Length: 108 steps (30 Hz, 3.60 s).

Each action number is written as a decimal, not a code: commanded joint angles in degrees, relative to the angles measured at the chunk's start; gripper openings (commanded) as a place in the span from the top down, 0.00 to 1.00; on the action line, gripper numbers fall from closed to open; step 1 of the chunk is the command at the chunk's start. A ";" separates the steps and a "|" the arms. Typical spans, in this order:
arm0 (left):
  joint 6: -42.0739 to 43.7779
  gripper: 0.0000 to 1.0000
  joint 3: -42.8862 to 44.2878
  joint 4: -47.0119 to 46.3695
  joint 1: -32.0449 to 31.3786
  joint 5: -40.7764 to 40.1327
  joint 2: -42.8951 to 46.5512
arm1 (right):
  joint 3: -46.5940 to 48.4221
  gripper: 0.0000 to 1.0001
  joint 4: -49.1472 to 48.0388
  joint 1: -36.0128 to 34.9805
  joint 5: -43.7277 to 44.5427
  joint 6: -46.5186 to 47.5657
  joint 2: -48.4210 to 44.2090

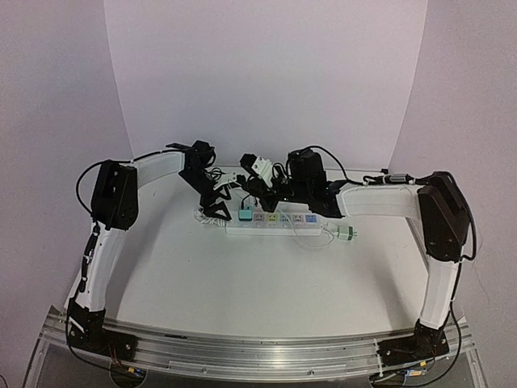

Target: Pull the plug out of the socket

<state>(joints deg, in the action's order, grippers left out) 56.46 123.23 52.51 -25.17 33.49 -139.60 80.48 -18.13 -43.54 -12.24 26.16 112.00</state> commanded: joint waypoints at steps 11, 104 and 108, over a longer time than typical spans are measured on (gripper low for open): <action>-3.90 0.01 -0.87 -4.53 4.09 0.98 7.32 | 2.81 1.00 -5.10 6.67 11.34 -3.56 -10.14; -3.62 0.01 -5.40 -2.16 4.06 2.28 7.98 | 2.06 0.69 58.13 32.67 14.46 12.80 4.34; -3.70 0.01 -5.48 -2.33 4.07 2.61 7.94 | 0.89 0.77 58.21 36.99 19.45 4.48 3.22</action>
<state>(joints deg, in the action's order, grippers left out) 52.45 118.26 49.52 -20.95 34.96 -134.63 81.45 38.98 -11.18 0.00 40.24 117.73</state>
